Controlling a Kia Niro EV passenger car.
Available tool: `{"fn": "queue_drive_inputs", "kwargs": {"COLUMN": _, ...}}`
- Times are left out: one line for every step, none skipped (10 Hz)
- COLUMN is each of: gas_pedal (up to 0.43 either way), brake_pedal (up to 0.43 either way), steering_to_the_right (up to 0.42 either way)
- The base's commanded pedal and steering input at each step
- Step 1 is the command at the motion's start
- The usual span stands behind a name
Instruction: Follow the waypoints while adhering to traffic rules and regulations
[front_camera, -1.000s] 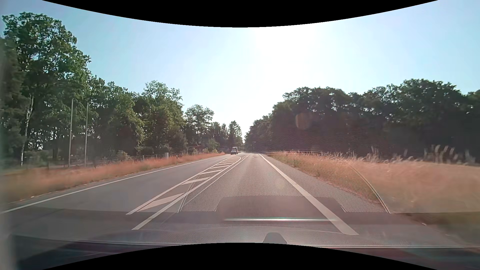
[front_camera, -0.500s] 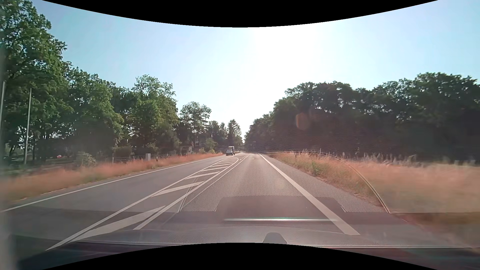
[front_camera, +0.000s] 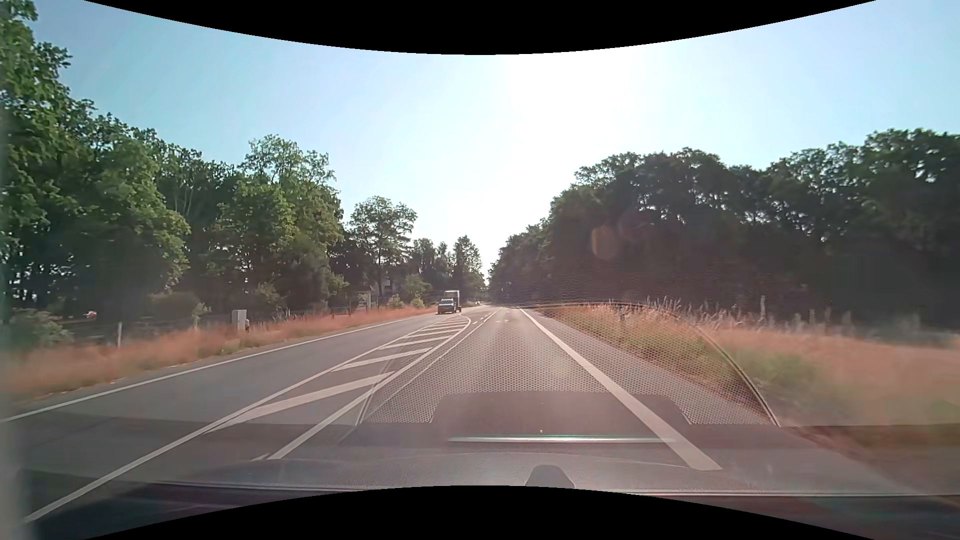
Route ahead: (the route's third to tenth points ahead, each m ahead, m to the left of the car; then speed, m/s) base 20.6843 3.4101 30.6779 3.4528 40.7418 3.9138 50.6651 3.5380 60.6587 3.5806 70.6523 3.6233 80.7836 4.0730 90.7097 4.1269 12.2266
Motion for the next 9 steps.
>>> {"fn": "queue_drive_inputs", "kwargs": {"gas_pedal": 0.028, "brake_pedal": 0.0, "steering_to_the_right": -0.004}}
{"fn": "queue_drive_inputs", "kwargs": {"gas_pedal": 0.039, "brake_pedal": 0.0, "steering_to_the_right": -0.004}}
{"fn": "queue_drive_inputs", "kwargs": {"gas_pedal": 0.039, "brake_pedal": 0.0, "steering_to_the_right": -0.003}}
{"fn": "queue_drive_inputs", "kwargs": {"gas_pedal": 0.039, "brake_pedal": 0.0, "steering_to_the_right": -0.003}}
{"fn": "queue_drive_inputs", "kwargs": {"gas_pedal": 0.039, "brake_pedal": 0.0, "steering_to_the_right": -0.003}}
{"fn": "queue_drive_inputs", "kwargs": {"gas_pedal": 0.039, "brake_pedal": 0.0, "steering_to_the_right": -0.004}}
{"fn": "queue_drive_inputs", "kwargs": {"gas_pedal": 0.039, "brake_pedal": 0.0, "steering_to_the_right": -0.003}}
{"fn": "queue_drive_inputs", "kwargs": {"gas_pedal": 0.039, "brake_pedal": 0.0, "steering_to_the_right": -0.003}}
{"fn": "queue_drive_inputs", "kwargs": {"gas_pedal": 0.039, "brake_pedal": 0.0, "steering_to_the_right": -0.002}}
